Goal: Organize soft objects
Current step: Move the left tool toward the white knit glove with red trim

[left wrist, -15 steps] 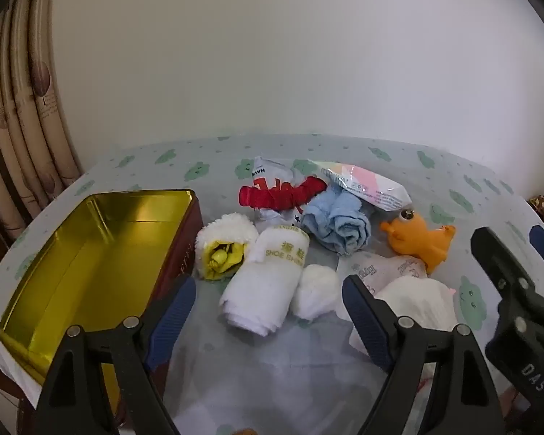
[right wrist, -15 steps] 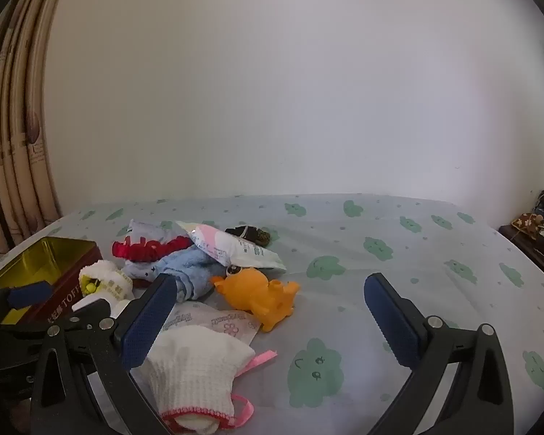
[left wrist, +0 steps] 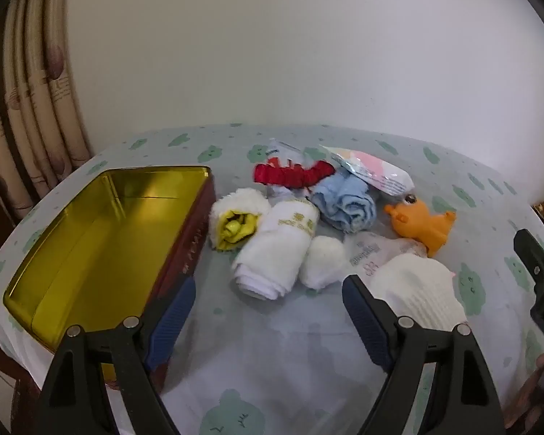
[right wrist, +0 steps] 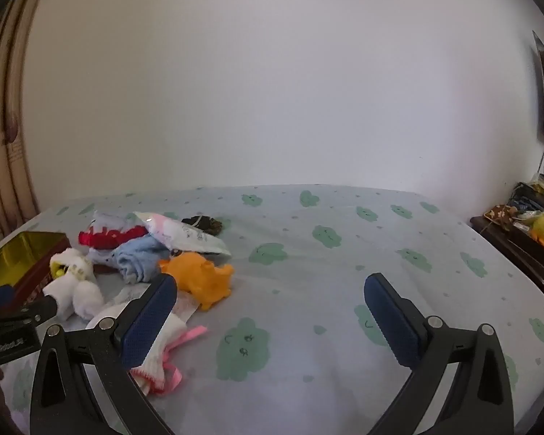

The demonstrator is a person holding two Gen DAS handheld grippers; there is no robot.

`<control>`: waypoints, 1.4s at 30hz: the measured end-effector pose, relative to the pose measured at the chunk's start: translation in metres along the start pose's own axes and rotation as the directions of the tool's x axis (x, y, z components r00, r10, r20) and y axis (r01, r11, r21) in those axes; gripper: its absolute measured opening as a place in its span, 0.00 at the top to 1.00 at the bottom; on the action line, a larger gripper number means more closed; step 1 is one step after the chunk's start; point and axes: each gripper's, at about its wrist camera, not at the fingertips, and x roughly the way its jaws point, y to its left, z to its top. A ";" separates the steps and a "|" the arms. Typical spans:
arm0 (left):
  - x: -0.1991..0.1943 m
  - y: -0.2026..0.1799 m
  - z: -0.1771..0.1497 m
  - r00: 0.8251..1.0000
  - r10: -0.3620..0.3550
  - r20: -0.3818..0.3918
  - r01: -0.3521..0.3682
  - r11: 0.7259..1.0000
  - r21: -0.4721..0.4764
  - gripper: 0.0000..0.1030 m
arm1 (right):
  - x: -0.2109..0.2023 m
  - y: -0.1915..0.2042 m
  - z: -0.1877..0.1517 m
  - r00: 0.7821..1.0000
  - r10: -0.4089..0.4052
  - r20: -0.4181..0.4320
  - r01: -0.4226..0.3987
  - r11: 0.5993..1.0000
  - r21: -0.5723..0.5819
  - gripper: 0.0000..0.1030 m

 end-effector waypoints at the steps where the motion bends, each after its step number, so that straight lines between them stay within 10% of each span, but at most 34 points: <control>1: 0.000 -0.002 0.000 1.000 -0.003 -0.005 0.004 1.000 0.011 0.17 | -0.002 0.001 0.000 1.000 0.007 -0.004 -0.007 1.000 -0.007 0.00; 42: -0.015 -0.021 -0.010 0.984 -0.074 -0.164 0.081 0.996 0.032 0.17 | -0.074 -0.018 0.010 0.996 0.071 -0.045 -0.074 0.995 -0.060 0.00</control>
